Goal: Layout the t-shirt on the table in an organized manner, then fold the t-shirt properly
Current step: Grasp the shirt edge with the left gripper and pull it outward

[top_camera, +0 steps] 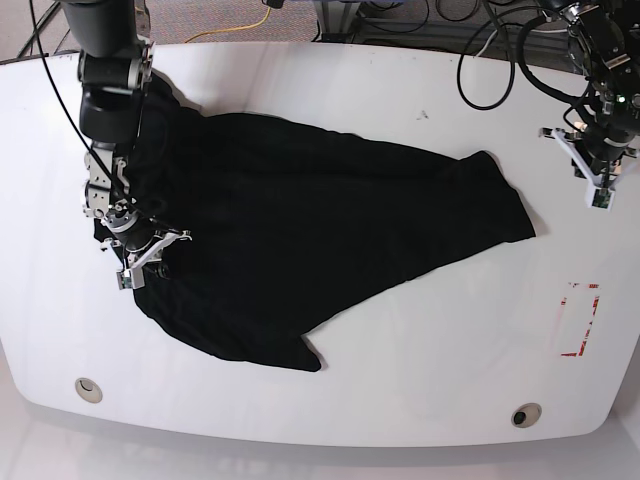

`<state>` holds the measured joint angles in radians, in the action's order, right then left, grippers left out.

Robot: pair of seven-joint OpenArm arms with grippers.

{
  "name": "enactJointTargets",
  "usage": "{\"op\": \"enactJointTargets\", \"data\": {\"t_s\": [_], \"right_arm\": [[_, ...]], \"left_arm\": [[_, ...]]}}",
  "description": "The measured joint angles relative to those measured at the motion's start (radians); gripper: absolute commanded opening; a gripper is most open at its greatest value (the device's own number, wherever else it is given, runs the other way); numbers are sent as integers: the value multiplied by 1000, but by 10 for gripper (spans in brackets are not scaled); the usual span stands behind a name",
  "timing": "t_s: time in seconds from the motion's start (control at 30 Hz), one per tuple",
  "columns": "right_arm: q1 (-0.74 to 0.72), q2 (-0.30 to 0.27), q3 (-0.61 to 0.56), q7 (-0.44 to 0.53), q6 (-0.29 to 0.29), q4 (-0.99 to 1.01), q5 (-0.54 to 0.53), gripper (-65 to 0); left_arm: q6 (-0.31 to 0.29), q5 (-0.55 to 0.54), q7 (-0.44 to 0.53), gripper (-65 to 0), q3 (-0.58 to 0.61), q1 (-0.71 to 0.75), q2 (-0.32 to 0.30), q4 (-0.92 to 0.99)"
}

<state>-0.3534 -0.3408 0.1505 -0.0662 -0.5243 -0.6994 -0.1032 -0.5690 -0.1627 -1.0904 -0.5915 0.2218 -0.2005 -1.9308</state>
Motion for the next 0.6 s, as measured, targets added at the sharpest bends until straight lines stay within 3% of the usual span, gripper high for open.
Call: {"op": "enactJointTargets", "data": {"t_s": [0.27, 0.37, 0.6], "right_arm": [[100, 37, 1, -193, 24, -278, 39, -623], [109, 61, -2, -263, 15, -348, 62, -623], [124, 84, -8, -280, 0, -382, 55, -623]], "left_arm": [[0, 8, -8, -631, 40, -72, 31, 2], [0, 6, 1, -522, 43, -109, 59, 8], [3, 12, -2, -212, 48, -174, 66, 69]]}}
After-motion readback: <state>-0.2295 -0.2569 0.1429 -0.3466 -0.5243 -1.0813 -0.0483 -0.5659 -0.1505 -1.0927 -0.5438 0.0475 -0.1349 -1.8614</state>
